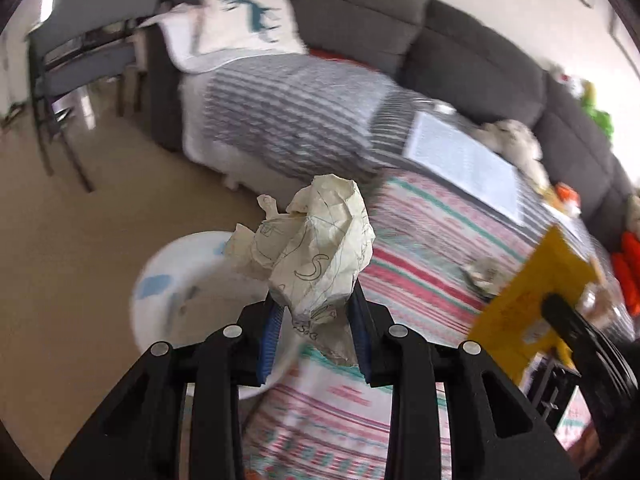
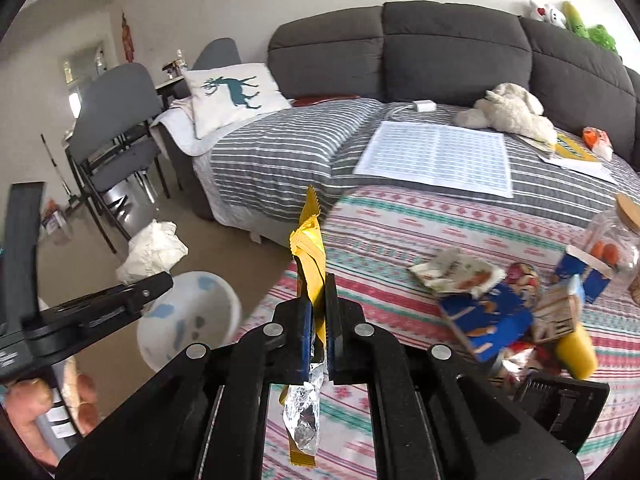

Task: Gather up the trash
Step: 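Carry the tissue with the left tool to the white bin while the right tool grasps the yellow wrapper, then open the left tool over the bin while the right tool drops the yellow wrapper in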

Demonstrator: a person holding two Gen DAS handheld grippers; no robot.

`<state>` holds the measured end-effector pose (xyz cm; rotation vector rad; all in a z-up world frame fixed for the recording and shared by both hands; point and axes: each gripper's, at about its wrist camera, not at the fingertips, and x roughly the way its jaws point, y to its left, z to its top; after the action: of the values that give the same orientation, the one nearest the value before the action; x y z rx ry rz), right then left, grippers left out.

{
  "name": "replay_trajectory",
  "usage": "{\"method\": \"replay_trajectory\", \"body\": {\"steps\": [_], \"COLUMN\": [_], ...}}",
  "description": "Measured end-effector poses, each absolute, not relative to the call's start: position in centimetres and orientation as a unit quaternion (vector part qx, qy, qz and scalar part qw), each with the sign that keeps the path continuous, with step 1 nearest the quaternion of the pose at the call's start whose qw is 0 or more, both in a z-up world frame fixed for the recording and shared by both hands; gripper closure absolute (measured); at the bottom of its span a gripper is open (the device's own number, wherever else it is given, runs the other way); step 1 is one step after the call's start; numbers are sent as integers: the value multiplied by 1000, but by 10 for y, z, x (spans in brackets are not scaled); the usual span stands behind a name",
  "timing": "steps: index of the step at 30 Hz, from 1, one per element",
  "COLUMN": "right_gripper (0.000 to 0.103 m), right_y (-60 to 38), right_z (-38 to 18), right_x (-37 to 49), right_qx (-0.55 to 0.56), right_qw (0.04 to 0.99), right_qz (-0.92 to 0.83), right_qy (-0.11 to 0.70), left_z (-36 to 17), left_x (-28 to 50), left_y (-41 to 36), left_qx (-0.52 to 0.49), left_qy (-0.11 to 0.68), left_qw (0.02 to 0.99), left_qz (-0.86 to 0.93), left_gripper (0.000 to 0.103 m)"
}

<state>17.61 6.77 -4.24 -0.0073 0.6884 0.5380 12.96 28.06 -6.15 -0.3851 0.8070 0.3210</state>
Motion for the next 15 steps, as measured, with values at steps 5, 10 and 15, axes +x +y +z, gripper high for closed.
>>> {"method": "replay_trajectory", "body": {"steps": [5, 10, 15], "right_gripper": [98, 98, 98], "right_y": [94, 118, 141], "right_z": [-44, -44, -48], "right_x": [172, 170, 171], "right_qx": [-3, -6, -13], "right_qw": [900, 896, 891], "right_qz": [281, 296, 307], "right_qy": [332, 331, 334], "left_z": [-75, -78, -59], "left_x": [133, 125, 101], "left_y": [311, 331, 346], "left_qx": [-181, -207, -249], "left_qy": [410, 411, 366], "left_qw": [860, 846, 856], "left_qz": [242, 270, 268], "left_gripper": [59, 31, 21]}}
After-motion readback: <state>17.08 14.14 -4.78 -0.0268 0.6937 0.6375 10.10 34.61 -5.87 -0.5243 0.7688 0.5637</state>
